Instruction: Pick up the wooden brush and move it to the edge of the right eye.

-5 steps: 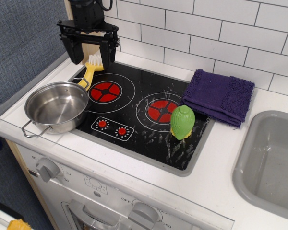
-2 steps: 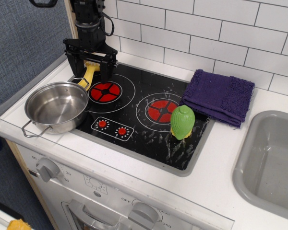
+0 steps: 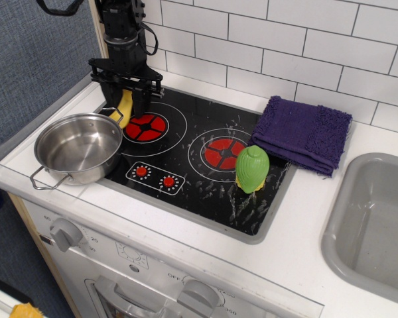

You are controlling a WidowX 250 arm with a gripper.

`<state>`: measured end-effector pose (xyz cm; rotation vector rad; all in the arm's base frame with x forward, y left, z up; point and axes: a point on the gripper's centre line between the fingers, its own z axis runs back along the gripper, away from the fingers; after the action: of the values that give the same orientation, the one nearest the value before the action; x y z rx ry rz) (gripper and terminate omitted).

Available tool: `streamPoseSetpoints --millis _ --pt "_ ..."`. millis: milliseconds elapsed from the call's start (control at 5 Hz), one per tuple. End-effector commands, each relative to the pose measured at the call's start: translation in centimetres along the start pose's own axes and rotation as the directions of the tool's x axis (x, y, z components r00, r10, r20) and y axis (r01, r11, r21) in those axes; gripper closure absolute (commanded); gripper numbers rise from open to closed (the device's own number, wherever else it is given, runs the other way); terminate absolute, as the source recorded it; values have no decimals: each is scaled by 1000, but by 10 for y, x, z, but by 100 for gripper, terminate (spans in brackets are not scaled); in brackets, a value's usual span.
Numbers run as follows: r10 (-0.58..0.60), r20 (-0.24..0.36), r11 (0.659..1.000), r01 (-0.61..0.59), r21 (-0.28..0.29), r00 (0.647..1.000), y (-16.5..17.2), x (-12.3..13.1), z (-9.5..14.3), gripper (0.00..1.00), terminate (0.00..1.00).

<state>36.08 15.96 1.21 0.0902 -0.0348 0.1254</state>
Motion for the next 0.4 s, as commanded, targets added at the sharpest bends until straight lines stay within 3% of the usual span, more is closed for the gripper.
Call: streamPoseSetpoints --millis 0,200 --pt "59 75 998 -58 -23 995 21 9 34 100 0" --pt "70 145 993 -55 -108 987 3 22 68 100 0"
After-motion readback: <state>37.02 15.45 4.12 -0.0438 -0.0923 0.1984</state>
